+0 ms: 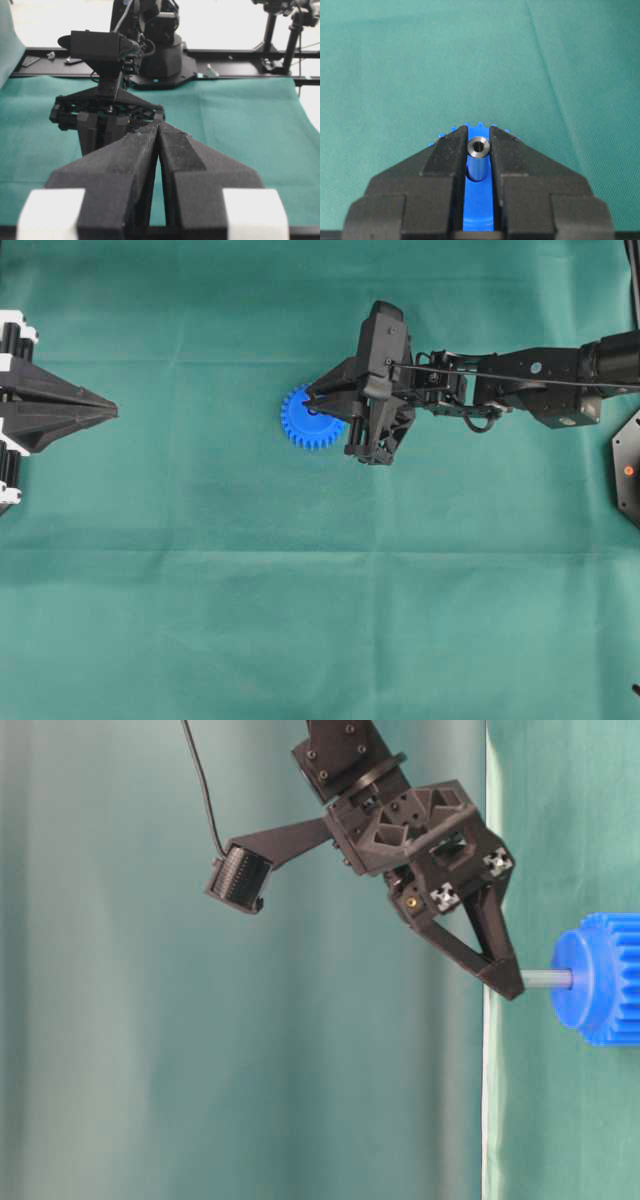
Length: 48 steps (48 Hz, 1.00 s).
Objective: Insert the shaft placed at a random location into the center hole of the medium gear at another random location.
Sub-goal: 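Align the shaft over the gear's center hole and lower it in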
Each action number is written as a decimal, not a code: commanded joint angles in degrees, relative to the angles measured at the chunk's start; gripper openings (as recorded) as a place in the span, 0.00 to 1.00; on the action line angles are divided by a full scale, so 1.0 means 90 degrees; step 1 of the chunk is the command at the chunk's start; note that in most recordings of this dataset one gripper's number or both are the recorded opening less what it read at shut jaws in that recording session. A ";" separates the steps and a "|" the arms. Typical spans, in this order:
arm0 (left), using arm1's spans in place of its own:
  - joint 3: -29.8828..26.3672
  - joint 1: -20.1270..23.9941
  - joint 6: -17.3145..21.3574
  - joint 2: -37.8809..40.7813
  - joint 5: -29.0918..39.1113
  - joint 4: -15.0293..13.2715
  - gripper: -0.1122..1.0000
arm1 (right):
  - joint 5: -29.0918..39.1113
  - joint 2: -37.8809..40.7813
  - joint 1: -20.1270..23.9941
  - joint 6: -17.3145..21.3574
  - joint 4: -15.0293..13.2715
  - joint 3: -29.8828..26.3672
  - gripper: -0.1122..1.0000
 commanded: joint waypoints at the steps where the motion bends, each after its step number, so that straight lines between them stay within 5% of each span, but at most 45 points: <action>1: -0.0088 0.0020 0.0010 0.0049 -0.0029 0.0020 0.10 | -0.0098 -0.0059 0.0010 0.0049 0.0029 -0.0146 0.22; 48: -0.0088 0.0020 0.0010 0.0049 -0.0020 0.0020 0.10 | -0.0195 0.0352 0.0059 0.0068 0.0068 -0.0176 0.22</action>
